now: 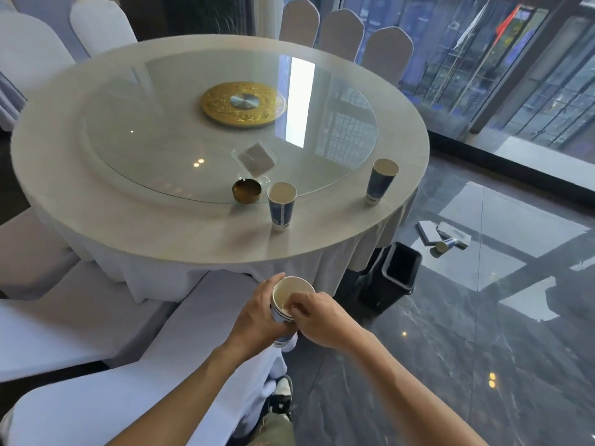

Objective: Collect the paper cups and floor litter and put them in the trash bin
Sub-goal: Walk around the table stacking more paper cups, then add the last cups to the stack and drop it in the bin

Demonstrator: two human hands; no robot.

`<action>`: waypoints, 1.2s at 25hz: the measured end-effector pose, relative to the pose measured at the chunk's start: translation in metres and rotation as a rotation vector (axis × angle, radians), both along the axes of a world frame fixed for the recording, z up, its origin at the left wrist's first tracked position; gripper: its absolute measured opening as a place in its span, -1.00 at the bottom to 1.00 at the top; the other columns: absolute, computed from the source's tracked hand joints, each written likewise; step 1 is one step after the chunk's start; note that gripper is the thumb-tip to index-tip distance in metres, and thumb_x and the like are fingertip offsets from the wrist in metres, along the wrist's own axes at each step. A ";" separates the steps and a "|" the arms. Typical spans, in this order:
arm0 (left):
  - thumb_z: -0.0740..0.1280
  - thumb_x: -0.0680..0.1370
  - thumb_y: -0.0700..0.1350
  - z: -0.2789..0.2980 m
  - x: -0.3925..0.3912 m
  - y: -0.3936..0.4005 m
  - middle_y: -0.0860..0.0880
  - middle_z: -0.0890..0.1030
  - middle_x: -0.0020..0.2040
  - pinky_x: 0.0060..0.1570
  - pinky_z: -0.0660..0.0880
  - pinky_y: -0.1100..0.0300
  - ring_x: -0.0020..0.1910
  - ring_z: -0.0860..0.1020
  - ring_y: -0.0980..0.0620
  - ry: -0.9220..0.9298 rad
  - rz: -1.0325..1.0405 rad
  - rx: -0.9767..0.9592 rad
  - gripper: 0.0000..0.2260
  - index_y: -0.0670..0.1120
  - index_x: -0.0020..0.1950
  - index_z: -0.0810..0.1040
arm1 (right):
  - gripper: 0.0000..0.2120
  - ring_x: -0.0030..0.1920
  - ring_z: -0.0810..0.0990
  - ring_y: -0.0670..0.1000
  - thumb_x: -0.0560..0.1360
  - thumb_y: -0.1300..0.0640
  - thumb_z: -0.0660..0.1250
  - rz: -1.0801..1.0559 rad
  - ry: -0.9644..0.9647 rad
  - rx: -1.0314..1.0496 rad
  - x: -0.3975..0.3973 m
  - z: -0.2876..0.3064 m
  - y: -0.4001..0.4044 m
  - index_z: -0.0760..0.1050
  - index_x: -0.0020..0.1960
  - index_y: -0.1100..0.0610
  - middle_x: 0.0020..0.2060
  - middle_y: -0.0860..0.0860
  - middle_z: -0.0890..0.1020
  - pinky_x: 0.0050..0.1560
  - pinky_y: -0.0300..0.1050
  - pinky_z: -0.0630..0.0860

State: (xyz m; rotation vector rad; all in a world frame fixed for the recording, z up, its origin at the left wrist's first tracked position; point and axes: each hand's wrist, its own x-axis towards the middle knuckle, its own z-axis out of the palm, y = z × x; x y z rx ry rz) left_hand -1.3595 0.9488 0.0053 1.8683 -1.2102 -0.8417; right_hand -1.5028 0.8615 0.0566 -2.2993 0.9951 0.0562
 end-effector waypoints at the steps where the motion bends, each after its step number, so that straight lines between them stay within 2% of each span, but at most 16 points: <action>1: 0.59 0.22 0.23 0.000 0.003 -0.015 0.19 0.50 0.33 -0.06 0.42 0.44 0.20 0.56 0.14 0.013 0.007 -0.004 -0.09 0.18 0.52 0.31 | -0.74 -0.09 0.63 0.15 0.61 0.11 0.15 0.017 0.009 0.035 0.003 0.001 -0.016 0.62 0.10 0.04 -0.08 0.08 0.69 -0.07 0.00 0.56; 4: 0.61 0.20 0.24 0.006 0.020 -0.062 0.16 0.60 0.23 -0.12 0.48 0.36 0.14 0.63 0.04 0.051 0.038 -0.018 -0.16 0.17 0.41 0.36 | -0.79 -0.07 0.64 0.08 0.61 0.10 0.22 0.007 -0.066 0.023 0.016 0.010 -0.065 0.62 0.11 0.01 -0.03 0.04 0.68 -0.03 0.01 0.60; 6: 0.65 0.21 0.23 0.017 0.033 -0.085 0.16 0.62 0.21 -0.12 0.51 0.39 0.12 0.63 0.04 0.075 0.054 -0.059 -0.18 0.16 0.38 0.38 | -0.82 0.00 0.63 0.03 0.57 0.13 0.31 -0.052 -0.173 0.004 0.026 0.020 -0.092 0.65 0.11 -0.01 0.05 0.00 0.66 0.05 -0.04 0.60; 8: 0.69 0.23 0.20 0.029 0.048 -0.108 0.15 0.62 0.22 -0.10 0.54 0.43 0.13 0.63 0.06 0.079 0.070 -0.122 -0.18 0.14 0.40 0.40 | -0.84 0.06 0.63 0.00 0.53 0.22 0.40 -0.100 -0.305 -0.016 0.037 0.029 -0.119 0.67 0.07 0.05 0.10 -0.03 0.65 0.11 -0.06 0.59; 10: 0.70 0.24 0.17 0.038 0.059 -0.127 0.15 0.62 0.22 -0.11 0.54 0.47 0.13 0.63 0.09 0.064 0.090 -0.153 -0.19 0.13 0.40 0.41 | -0.85 0.05 0.63 0.00 0.51 0.28 0.44 -0.153 -0.414 -0.023 0.047 0.035 -0.140 0.69 0.05 0.14 0.11 0.00 0.63 0.08 -0.07 0.59; 13: 0.68 0.21 0.23 0.044 0.072 -0.147 0.22 0.62 0.21 -0.09 0.53 0.49 0.12 0.61 0.25 0.067 0.132 -0.184 -0.20 0.19 0.37 0.42 | -0.89 0.02 0.62 -0.06 0.55 0.25 0.42 -0.273 -0.527 -0.004 0.063 0.037 -0.163 0.67 0.06 0.14 0.08 0.00 0.61 -0.01 -0.10 0.61; 16: 0.66 0.18 0.33 0.040 0.085 -0.155 0.23 0.63 0.20 -0.06 0.51 0.50 0.13 0.60 0.28 0.080 0.206 -0.211 -0.19 0.20 0.34 0.42 | -0.85 0.02 0.62 -0.11 0.60 0.19 0.35 -0.403 -0.604 0.097 0.077 0.028 -0.192 0.62 0.14 0.09 0.06 -0.04 0.63 0.04 0.00 0.64; 18: 0.64 0.15 0.38 0.040 0.092 -0.159 0.20 0.63 0.21 -0.03 0.54 0.43 0.14 0.62 0.21 0.064 0.265 -0.221 -0.17 0.20 0.33 0.41 | -0.75 0.03 0.63 -0.05 0.55 0.23 0.37 -0.432 -0.589 0.183 0.084 0.014 -0.216 0.56 0.21 0.09 0.07 -0.01 0.64 0.11 0.10 0.63; 21: 0.64 0.17 0.30 0.042 0.102 -0.166 0.14 0.63 0.21 0.03 0.59 0.28 0.14 0.63 0.12 0.020 0.345 -0.245 -0.19 0.14 0.33 0.42 | -0.47 0.17 0.59 0.07 0.46 0.14 0.49 -0.370 -0.396 0.266 0.098 -0.017 -0.253 0.41 0.37 0.13 0.20 0.06 0.58 0.20 0.13 0.58; 24: 0.65 0.19 0.26 0.053 0.111 -0.172 0.18 0.64 0.18 -0.01 0.56 0.39 0.12 0.65 0.14 0.017 0.459 -0.291 -0.24 0.14 0.30 0.45 | -0.13 0.40 0.44 0.12 0.38 -0.01 0.59 -0.205 -0.182 0.295 0.117 -0.046 -0.277 0.25 0.54 0.19 0.39 0.11 0.45 0.35 0.06 0.47; 27: 0.67 0.19 0.20 0.067 0.112 -0.185 0.24 0.64 0.17 -0.01 0.57 0.37 0.11 0.66 0.17 0.030 0.586 -0.331 -0.31 0.28 0.25 0.46 | -0.11 0.31 0.48 0.07 0.30 -0.12 0.61 -0.063 -0.177 0.268 0.133 -0.064 -0.290 0.27 0.47 0.10 0.25 -0.02 0.47 0.18 -0.08 0.45; 30: 0.68 0.19 0.16 0.078 0.104 -0.202 0.19 0.66 0.17 0.04 0.59 0.22 0.12 0.67 0.12 0.041 0.692 -0.347 -0.34 0.32 0.20 0.47 | -0.13 0.21 0.53 0.06 0.23 -0.13 0.65 -0.023 -0.269 0.300 0.142 -0.079 -0.300 0.32 0.40 0.06 0.24 0.01 0.52 0.16 0.04 0.54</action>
